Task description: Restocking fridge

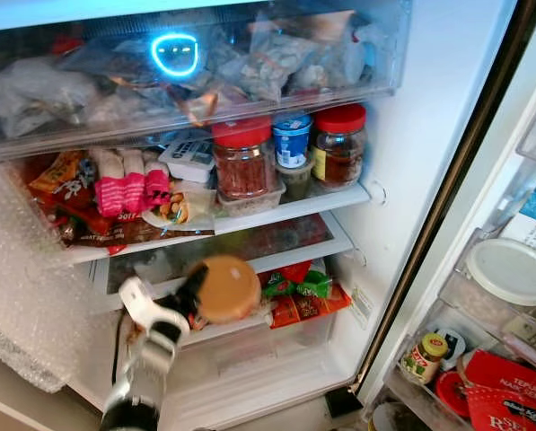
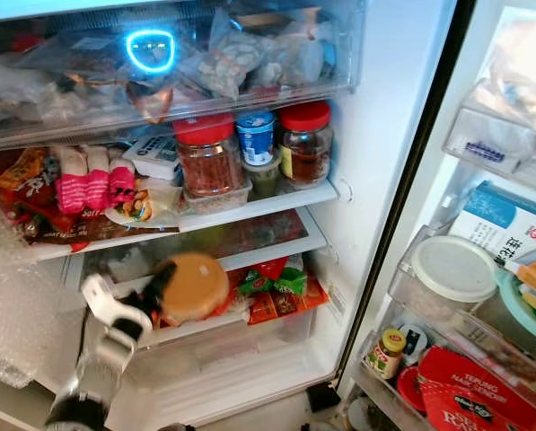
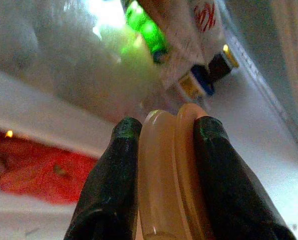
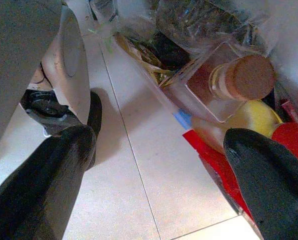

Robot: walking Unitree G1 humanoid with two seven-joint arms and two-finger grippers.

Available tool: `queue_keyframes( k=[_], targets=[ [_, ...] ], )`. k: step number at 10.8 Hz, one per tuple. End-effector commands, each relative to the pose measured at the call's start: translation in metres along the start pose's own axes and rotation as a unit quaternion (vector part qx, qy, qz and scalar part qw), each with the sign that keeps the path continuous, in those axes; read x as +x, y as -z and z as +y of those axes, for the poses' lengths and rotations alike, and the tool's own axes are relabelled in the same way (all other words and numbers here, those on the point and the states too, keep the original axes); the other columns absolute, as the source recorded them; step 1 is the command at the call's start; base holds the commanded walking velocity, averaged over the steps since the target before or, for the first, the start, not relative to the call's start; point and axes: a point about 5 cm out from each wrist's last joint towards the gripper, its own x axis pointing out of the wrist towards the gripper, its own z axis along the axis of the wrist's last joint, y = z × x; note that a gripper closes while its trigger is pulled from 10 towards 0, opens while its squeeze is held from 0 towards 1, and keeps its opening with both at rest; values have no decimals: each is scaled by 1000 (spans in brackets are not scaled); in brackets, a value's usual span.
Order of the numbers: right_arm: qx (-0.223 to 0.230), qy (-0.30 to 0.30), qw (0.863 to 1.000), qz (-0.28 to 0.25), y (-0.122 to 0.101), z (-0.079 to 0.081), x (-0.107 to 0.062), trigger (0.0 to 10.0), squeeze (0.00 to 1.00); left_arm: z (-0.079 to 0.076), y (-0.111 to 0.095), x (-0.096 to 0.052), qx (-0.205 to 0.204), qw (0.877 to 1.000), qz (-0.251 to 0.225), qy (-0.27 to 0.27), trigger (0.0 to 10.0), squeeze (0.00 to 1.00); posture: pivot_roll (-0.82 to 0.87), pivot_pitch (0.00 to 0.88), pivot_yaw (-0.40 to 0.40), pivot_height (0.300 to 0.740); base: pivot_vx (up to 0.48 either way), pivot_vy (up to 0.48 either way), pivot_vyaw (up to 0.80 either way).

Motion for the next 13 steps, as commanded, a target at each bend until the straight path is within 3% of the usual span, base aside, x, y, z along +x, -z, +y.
queue_keyframes(
  k=[1,7,13],
  targets=[
    [2,1,1000,-3,-1,-1,0,10000,0,2,-5,3,-7,1000,-12,-10,10000,0,-127,0,15,640,0,0,0],
    [0,3,1000,-3,-1,-1,0,10000,0,-1,-3,8,6,1000,-17,-9,10000,0,-129,0,17,640,0,0,0],
    [-2,5,1000,-3,-2,-1,0,10000,0,0,-5,10,7,1000,-23,-12,10000,0,-134,0,19,640,280,0,0]
  ],
)
